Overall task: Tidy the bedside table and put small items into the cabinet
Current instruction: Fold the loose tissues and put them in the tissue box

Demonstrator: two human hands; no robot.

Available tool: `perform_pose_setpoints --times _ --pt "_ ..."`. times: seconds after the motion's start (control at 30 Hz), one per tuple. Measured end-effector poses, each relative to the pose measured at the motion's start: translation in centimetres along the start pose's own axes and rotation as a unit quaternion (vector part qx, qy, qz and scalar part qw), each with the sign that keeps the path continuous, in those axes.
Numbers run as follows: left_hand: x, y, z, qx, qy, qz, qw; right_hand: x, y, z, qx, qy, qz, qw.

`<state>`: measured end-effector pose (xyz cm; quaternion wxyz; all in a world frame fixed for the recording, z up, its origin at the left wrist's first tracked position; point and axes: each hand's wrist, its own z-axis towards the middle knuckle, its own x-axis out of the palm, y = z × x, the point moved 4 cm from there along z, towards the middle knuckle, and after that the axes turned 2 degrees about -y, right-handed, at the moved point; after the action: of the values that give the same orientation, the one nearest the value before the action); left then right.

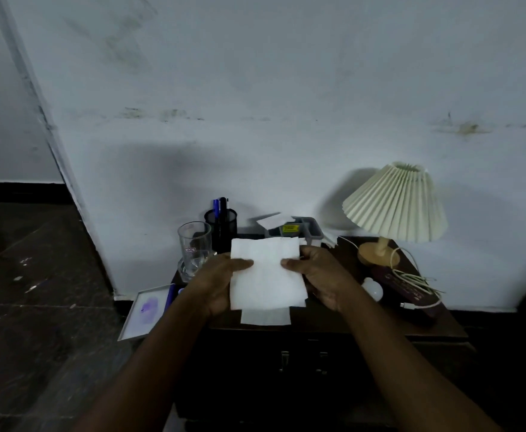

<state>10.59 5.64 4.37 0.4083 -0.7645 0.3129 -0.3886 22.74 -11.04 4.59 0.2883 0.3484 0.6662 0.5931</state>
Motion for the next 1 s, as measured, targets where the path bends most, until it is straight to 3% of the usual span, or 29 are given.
perform_pose_setpoints --times 0.07,0.1,0.17,0.23,0.33,0.4,0.47,0.53,0.6,0.7,0.83,0.93,1.0 --pt "-0.4 0.0 0.5 0.028 -0.049 0.021 0.998 -2.3 0.4 0.3 -0.043 -0.076 -0.126 0.988" --pt "-0.7 0.0 0.8 0.042 -0.081 0.027 0.995 -4.1 0.9 0.8 -0.082 -0.145 -0.236 0.957" --pt "-1.3 -0.3 1.1 0.074 -0.122 0.013 0.99 -7.3 1.8 1.8 -0.139 -0.23 -0.47 0.841" --pt "-1.7 -0.5 1.2 0.11 -0.135 -0.026 0.984 -8.6 1.7 3.8 -0.115 -0.199 -0.593 0.771" --pt "-1.7 -0.6 1.2 0.134 -0.136 -0.057 0.98 -8.4 1.2 7.6 -0.043 -0.112 -0.684 0.719" --pt "-1.8 -0.4 1.3 0.129 -0.133 -0.069 0.98 -8.1 1.0 9.5 -0.026 -0.064 -0.682 0.728" --pt "-1.9 -0.2 1.6 0.119 -0.131 -0.076 0.981 -8.0 0.8 10.9 -0.017 -0.044 -0.638 0.769" --pt "-1.9 -0.1 1.8 0.115 -0.131 -0.076 0.982 -8.0 0.5 11.3 -0.025 -0.044 -0.634 0.772" --pt "-1.8 0.1 2.1 0.109 -0.128 -0.077 0.983 -8.2 0.4 10.7 -0.025 -0.057 -0.646 0.761" --pt "-1.7 0.3 2.4 0.11 -0.127 -0.074 0.983 -8.6 1.3 7.9 -0.047 -0.138 -0.593 0.792" --pt "-1.1 0.3 2.3 0.125 -0.136 -0.071 0.98 -8.8 3.1 1.3 -0.133 -0.274 -0.404 0.863" --pt "-0.2 0.2 1.4 0.145 -0.142 -0.04 0.978 -7.5 4.9 -4.1 -0.188 -0.282 -0.234 0.911" --pt "0.7 0.1 0.5 0.157 -0.128 -0.011 0.979 -6.5 6.2 -6.5 -0.201 -0.251 -0.013 0.947"
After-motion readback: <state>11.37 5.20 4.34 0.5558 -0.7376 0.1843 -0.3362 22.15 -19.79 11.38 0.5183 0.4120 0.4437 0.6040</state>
